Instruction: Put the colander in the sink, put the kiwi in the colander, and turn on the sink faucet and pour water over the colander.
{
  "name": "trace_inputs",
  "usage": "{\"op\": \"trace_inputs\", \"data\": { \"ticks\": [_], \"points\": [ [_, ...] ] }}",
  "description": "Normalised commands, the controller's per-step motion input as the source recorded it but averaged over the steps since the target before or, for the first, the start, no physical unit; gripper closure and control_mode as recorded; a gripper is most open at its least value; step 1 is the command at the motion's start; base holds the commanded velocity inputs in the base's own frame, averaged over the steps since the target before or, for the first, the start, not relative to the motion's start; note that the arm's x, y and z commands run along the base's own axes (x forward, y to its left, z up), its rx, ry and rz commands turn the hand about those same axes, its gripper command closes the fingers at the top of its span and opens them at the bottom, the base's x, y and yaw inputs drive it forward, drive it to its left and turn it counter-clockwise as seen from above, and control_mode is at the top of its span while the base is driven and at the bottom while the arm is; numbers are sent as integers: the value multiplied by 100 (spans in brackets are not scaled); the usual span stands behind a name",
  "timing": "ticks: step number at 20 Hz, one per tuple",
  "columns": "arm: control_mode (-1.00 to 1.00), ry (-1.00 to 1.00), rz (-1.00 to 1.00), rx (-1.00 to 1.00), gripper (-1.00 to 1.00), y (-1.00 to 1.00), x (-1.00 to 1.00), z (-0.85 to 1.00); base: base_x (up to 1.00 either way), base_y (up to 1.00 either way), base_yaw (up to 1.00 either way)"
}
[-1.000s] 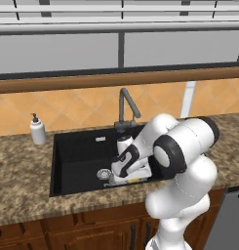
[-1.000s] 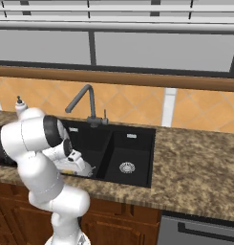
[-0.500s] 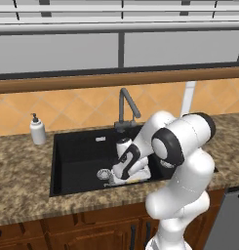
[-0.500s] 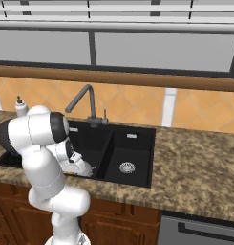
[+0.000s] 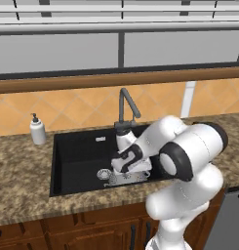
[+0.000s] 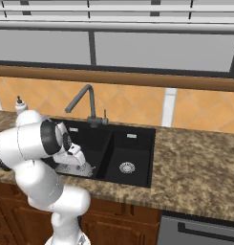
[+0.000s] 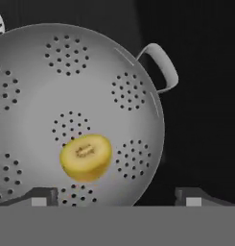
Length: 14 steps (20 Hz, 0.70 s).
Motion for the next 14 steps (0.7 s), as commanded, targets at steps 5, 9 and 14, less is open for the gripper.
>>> {"op": "trace_inputs", "data": {
  "ticks": [5, 9, 14],
  "points": [
    [-100, -18, 0, 1, -100, -37, -33, 98, 0, 0, 0],
    [-100, -16, 0, 2, -100, -38, -79, 86, 0, 0, 0],
    [-100, -17, 1, 2, -100, -71, -61, 94, 0, 0, 0]
  ]
}}
